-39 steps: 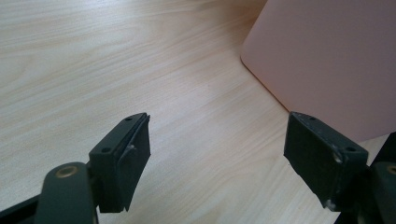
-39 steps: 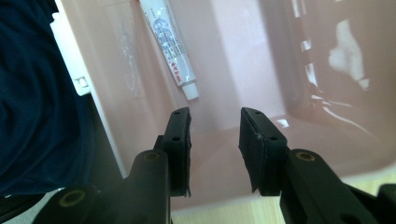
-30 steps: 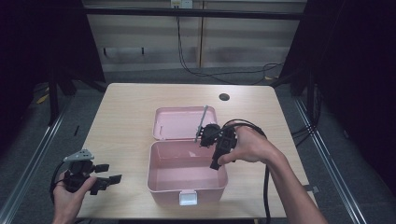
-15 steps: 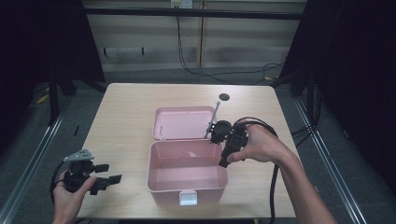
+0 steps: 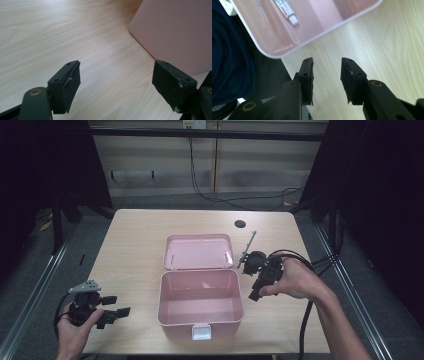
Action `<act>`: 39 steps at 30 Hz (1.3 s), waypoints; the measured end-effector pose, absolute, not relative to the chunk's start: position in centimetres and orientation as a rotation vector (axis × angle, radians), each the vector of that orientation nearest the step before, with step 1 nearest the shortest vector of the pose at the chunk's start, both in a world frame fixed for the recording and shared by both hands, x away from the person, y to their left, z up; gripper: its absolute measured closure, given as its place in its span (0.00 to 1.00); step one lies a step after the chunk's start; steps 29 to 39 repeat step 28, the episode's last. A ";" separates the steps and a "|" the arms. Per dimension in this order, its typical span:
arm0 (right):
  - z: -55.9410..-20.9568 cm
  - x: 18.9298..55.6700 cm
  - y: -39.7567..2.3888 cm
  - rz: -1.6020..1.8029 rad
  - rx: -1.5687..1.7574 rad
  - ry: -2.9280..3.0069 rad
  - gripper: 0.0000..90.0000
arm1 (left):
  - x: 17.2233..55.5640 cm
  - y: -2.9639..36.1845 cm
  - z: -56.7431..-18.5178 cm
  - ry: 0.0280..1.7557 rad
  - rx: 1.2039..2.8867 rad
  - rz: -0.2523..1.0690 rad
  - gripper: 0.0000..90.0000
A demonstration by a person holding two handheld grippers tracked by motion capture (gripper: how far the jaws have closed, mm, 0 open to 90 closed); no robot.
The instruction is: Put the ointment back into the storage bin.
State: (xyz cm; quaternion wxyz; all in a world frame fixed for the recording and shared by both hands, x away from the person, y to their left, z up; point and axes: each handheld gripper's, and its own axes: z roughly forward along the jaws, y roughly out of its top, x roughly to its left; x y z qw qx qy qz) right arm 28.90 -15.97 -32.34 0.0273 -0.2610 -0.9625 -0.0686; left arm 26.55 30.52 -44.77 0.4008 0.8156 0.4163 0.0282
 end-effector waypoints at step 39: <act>-39.3 27.2 -23.9 -0.384 -1.341 -2.801 0.59 | 26.5 30.5 -44.8 1.058 2.060 0.073 0.25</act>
